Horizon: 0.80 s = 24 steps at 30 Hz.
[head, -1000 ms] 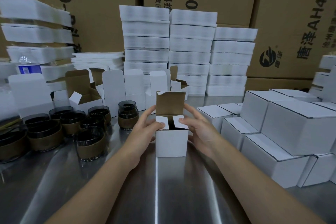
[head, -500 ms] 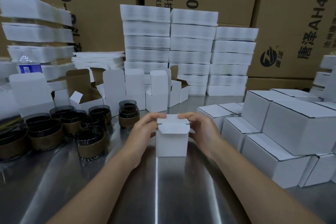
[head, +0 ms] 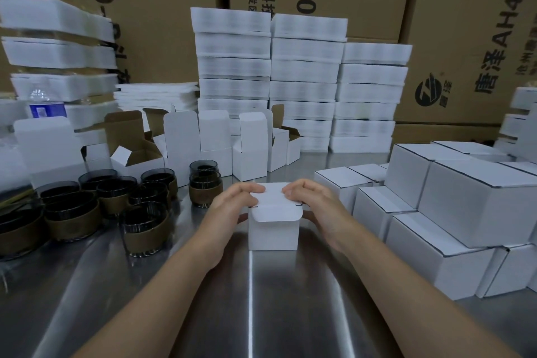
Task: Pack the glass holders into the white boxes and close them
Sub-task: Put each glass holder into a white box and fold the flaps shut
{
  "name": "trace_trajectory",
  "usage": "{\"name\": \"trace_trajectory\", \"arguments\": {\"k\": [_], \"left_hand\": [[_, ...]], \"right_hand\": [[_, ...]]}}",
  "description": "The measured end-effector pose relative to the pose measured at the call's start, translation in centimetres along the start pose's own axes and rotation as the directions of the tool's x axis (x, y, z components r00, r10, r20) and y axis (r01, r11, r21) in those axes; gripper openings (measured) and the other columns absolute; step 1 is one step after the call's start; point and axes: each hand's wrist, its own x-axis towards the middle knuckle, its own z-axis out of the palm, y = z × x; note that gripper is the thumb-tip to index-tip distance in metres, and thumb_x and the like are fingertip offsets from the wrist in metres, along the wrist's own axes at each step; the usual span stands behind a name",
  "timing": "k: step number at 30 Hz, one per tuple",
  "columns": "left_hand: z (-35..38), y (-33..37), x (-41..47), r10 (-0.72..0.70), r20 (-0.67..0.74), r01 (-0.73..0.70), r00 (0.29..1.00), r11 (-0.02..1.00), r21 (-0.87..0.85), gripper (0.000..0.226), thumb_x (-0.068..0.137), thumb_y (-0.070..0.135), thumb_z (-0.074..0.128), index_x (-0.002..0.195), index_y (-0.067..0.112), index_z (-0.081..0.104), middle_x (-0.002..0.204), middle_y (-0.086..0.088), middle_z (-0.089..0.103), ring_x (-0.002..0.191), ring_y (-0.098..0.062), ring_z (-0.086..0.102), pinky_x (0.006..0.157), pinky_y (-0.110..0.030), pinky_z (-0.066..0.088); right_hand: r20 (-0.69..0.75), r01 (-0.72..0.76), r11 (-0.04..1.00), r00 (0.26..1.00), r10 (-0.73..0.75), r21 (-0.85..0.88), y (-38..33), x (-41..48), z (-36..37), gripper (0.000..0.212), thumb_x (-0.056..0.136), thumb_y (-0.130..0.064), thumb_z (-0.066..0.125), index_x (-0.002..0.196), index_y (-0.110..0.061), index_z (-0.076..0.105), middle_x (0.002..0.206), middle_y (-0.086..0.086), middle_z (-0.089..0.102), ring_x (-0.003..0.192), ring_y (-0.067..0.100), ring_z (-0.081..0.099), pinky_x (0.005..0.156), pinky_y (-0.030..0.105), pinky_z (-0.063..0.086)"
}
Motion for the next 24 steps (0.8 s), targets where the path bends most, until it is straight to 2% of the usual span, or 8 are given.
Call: {"name": "trace_trajectory", "arguments": {"k": [4, 8, 10, 12, 14, 17, 20, 24], "left_hand": [[-0.1, 0.1, 0.1, 0.002, -0.003, -0.002, 1.000, 1.000, 0.007, 0.027, 0.085, 0.004, 0.052, 0.089, 0.023, 0.072, 0.109, 0.005, 0.063, 0.105, -0.010, 0.055, 0.080, -0.026, 0.044], [-0.1, 0.3, -0.1, 0.000, 0.002, 0.000, 1.000, 1.000, 0.022, 0.029, 0.084, 0.004, 0.054, 0.073, 0.023, 0.072, 0.103, 0.009, 0.063, 0.100, -0.005, 0.055, 0.078, -0.024, 0.044], [0.0, 0.3, -0.2, 0.045, -0.018, -0.044, 0.999, 0.999, 0.029, 0.030, 0.084, 0.000, 0.057, 0.070, 0.022, 0.072, 0.108, 0.005, 0.061, 0.100, -0.007, 0.057, 0.085, -0.026, 0.045], [0.1, 0.2, 0.0, 0.117, -0.090, -0.109, 0.989, 0.989, 0.098, 0.021, 0.083, -0.001, 0.061, 0.079, 0.018, 0.066, 0.109, -0.004, 0.058, 0.097, -0.014, 0.056, 0.088, -0.030, 0.044], [0.0, 0.0, 0.0, 0.178, -0.165, -0.148, 0.970, 0.973, 0.177, 0.017, 0.081, 0.003, 0.068, 0.078, 0.015, 0.056, 0.088, -0.004, 0.055, 0.079, -0.015, 0.050, 0.074, -0.028, 0.042], [-0.3, -0.2, 0.0, 0.237, -0.219, -0.165, 0.946, 0.938, 0.303, 0.037, 0.081, 0.021, 0.072, 0.057, 0.012, 0.044, 0.053, 0.001, 0.042, 0.049, -0.010, 0.037, 0.052, -0.024, 0.033], [-0.1, 0.0, -0.2, 0.149, -0.202, -0.066, 0.968, 0.927, 0.370, 0.057, 0.084, 0.043, 0.064, 0.039, 0.009, 0.053, 0.039, -0.003, 0.051, 0.036, -0.011, 0.045, 0.042, -0.018, 0.038], [0.5, 0.3, -0.5, -0.104, -0.084, 0.123, 0.991, 0.955, 0.269, 0.057, 0.091, 0.049, 0.053, 0.057, 0.007, 0.071, 0.044, -0.013, 0.059, 0.035, -0.017, 0.055, 0.035, -0.015, 0.038]], "right_hand": [[0.021, -0.004, 1.000, 1.000, 0.004, 0.002, -0.1, 0.0, -0.3, 0.028, 0.085, -0.008, 0.060, 0.063, -0.023, 0.069, 0.071, -0.013, 0.066, 0.066, 0.000, 0.058, 0.059, 0.013, 0.045], [0.025, 0.073, 0.993, 0.997, -0.071, -0.097, -0.4, 0.0, -0.5, 0.026, 0.085, -0.011, 0.065, 0.063, -0.024, 0.069, 0.074, -0.012, 0.068, 0.071, 0.003, 0.058, 0.070, 0.016, 0.044], [0.031, 0.108, 0.983, 0.994, -0.105, -0.150, -0.4, -0.1, -0.3, 0.014, 0.079, -0.025, 0.072, 0.066, -0.026, 0.067, 0.080, -0.008, 0.070, 0.073, 0.002, 0.059, 0.070, 0.014, 0.043], [0.038, 0.113, 0.966, 0.994, -0.107, -0.233, -0.1, -0.1, -0.3, 0.024, 0.066, -0.049, 0.075, 0.072, -0.028, 0.064, 0.078, -0.007, 0.065, 0.071, 0.002, 0.055, 0.066, 0.016, 0.040], [0.028, 0.115, 0.959, 0.993, -0.111, -0.258, 0.0, 0.0, -0.4, 0.033, 0.062, -0.057, 0.074, 0.073, -0.029, 0.062, 0.065, -0.020, 0.057, 0.061, -0.002, 0.049, 0.058, 0.011, 0.036], [-0.015, 0.135, 0.960, 0.990, -0.143, -0.247, 0.2, 0.2, -0.5, 0.023, 0.074, -0.044, 0.077, 0.075, -0.025, 0.062, 0.054, -0.024, 0.050, 0.053, -0.004, 0.045, 0.052, 0.008, 0.033], [-0.071, 0.132, 0.964, 0.986, -0.153, -0.231, 0.5, 0.3, -0.6, 0.020, 0.073, -0.042, 0.077, 0.072, -0.028, 0.062, 0.061, -0.014, 0.048, 0.052, -0.002, 0.043, 0.051, 0.010, 0.034], [-0.089, 0.131, 0.962, 0.984, -0.156, -0.241, 0.6, 0.4, -0.5, 0.019, 0.073, -0.042, 0.078, 0.070, -0.032, 0.062, 0.071, -0.012, 0.057, 0.061, 0.000, 0.050, 0.056, 0.010, 0.038]]}}
